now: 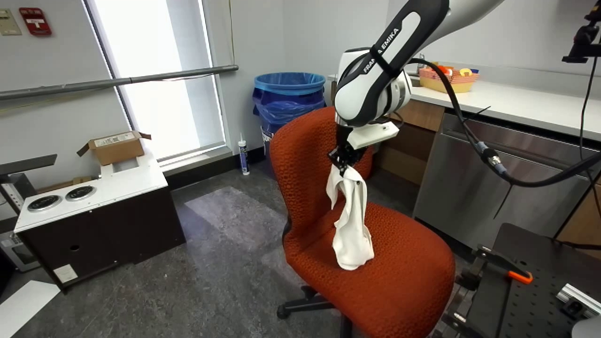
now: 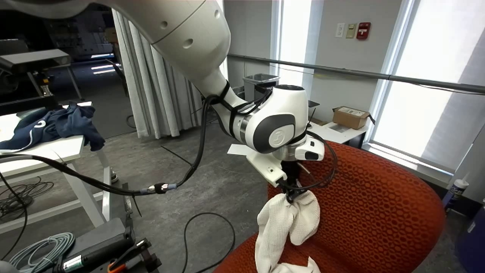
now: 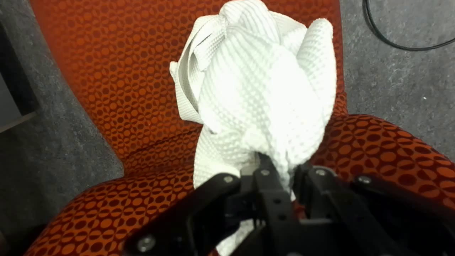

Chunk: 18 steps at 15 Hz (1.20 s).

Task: Put the white cloth on the seat of the chair

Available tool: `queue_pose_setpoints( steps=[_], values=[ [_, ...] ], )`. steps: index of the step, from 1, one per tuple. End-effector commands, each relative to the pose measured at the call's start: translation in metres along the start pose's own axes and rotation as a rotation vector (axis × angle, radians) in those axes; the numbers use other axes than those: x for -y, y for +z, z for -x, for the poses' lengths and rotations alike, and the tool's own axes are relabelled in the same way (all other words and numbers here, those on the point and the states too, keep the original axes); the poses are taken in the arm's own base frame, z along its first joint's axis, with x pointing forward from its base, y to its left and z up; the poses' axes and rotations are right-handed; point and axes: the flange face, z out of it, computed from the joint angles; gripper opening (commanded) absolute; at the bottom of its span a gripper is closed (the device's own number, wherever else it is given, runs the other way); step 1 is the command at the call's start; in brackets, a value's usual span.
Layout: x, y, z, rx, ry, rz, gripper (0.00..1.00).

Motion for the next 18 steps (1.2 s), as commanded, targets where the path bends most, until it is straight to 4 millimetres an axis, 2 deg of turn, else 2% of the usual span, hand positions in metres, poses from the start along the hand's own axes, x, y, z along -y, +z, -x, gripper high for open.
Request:
queue_pose_setpoints(
  steps=[1,7,8,9,16,18],
  values=[
    [0.002,-0.001,-0.001,-0.003,0.006,-0.001,0.06],
    [0.001,-0.001,-0.001,-0.005,0.014,0.001,0.06],
    [0.005,0.008,-0.003,0.012,0.011,-0.009,0.02],
    [0.007,0.019,-0.004,0.022,0.014,-0.001,0.02],
    [0.004,0.145,0.001,0.096,0.091,0.222,0.02],
    [0.004,0.175,0.003,0.117,0.107,0.285,0.02]
  ],
)
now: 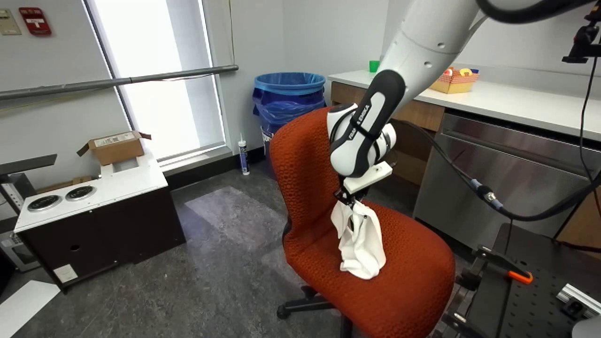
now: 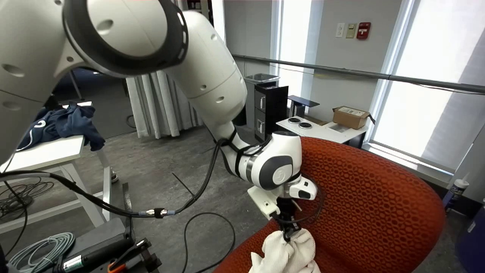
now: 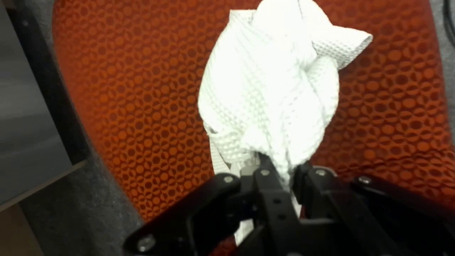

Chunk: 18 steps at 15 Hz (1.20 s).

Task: Put the white cloth on the seat of the chair

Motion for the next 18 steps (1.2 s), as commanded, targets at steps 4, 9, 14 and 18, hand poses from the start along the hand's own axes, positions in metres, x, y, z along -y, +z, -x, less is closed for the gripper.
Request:
queue_pose_setpoints(
  steps=[4,9,14,18],
  values=[
    [0.021,0.071,-0.018,0.008,0.046,0.167,0.02],
    [0.021,0.077,-0.013,0.011,0.034,0.141,0.06],
    [0.021,0.075,-0.015,0.009,0.035,0.142,0.06],
    [0.021,0.074,-0.015,0.014,0.039,0.136,0.4]
  ],
)
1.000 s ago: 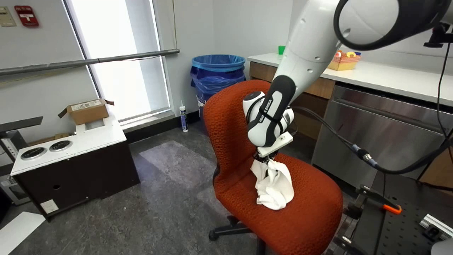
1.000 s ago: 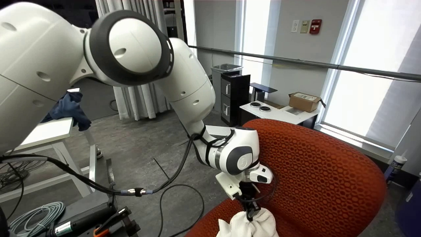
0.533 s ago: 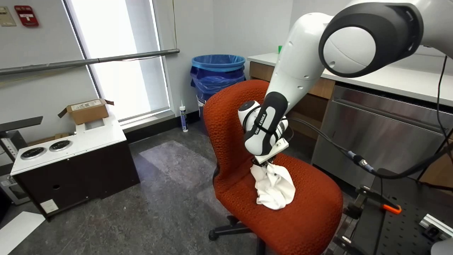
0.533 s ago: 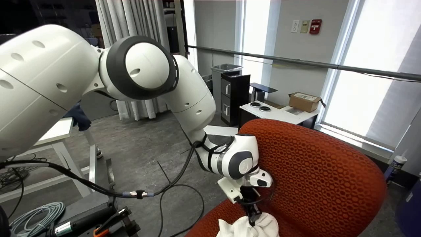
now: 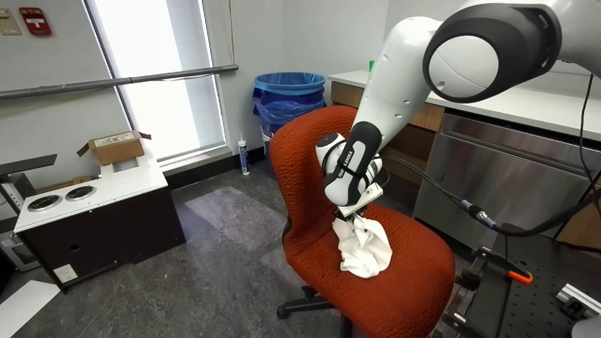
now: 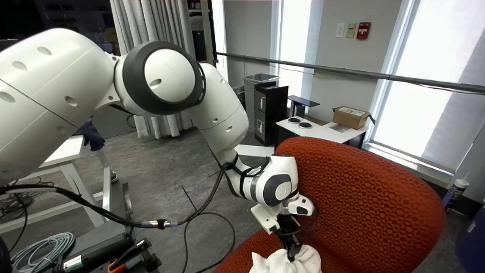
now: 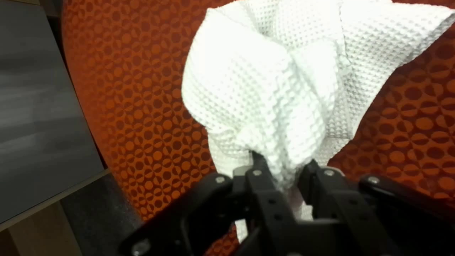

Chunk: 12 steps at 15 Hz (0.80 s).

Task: Put the white cloth on the seat of the chair

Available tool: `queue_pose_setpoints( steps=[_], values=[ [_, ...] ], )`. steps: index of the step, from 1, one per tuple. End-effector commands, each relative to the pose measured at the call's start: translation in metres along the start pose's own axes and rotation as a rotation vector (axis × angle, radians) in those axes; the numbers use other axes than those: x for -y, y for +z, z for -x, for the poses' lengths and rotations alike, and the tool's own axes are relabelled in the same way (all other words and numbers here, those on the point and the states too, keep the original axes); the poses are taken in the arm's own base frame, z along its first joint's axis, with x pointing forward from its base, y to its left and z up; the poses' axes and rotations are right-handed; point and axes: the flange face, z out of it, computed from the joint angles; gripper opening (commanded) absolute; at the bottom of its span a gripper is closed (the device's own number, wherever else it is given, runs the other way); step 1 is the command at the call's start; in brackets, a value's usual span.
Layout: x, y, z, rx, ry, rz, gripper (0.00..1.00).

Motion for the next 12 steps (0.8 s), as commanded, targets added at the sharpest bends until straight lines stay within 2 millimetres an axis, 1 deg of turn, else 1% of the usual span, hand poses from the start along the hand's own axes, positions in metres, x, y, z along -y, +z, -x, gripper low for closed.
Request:
queue_pose_setpoints(
  steps=[1,2,3,4,6,7,11,12],
  values=[
    [0.0,-0.001,-0.001,0.004,0.004,-0.007,0.47],
    [0.0,-0.001,-0.001,0.004,0.004,-0.008,0.58],
    [0.0,-0.001,-0.001,0.003,0.003,-0.008,0.65],
    [0.0,-0.002,-0.001,0.003,0.002,-0.008,0.75],
    [0.0,-0.002,-0.002,0.0,0.002,-0.01,0.9],
    [0.0,-0.004,-0.002,-0.003,0.001,-0.012,0.99],
    [-0.001,-0.014,-0.003,-0.018,0.009,-0.026,1.0],
    [0.001,-0.004,-0.003,-0.009,0.0,-0.008,1.0]
  ],
)
